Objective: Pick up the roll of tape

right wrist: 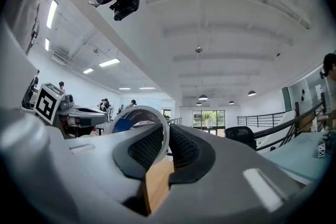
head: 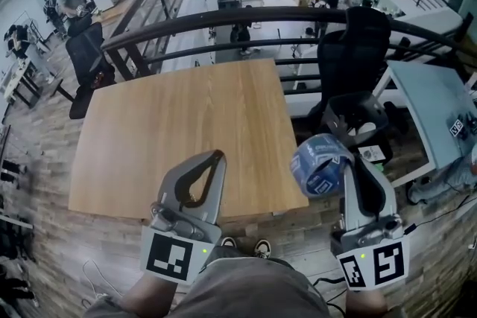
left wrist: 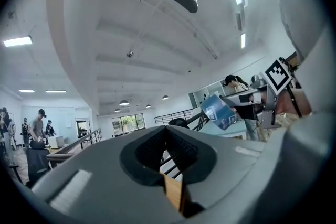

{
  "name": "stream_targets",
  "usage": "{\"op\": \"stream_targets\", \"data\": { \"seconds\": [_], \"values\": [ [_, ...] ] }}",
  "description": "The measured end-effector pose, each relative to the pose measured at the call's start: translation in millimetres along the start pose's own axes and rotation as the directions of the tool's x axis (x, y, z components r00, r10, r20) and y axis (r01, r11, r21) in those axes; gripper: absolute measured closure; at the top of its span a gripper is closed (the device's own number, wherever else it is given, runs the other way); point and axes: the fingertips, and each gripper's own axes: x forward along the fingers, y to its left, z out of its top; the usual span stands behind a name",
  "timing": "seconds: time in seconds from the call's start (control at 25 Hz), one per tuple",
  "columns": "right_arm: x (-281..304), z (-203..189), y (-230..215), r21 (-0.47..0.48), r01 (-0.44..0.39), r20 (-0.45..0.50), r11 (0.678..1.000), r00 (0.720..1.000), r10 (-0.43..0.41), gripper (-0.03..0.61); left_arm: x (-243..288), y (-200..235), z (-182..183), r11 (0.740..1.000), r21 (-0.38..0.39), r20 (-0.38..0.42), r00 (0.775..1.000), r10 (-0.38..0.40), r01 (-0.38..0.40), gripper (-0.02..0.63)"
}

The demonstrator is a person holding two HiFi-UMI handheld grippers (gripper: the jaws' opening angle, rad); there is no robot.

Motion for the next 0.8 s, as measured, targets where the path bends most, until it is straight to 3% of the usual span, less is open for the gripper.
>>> {"op": "stream_targets", "data": {
  "seconds": [0.8],
  "values": [
    [3,-23,-7,0.035,-0.019,-0.049,0.999,0.999,0.02,0.529,13,-7,-11,1.0,-0.028,-0.027,1.0,0.0,0.0,0.612]
  ]
}}
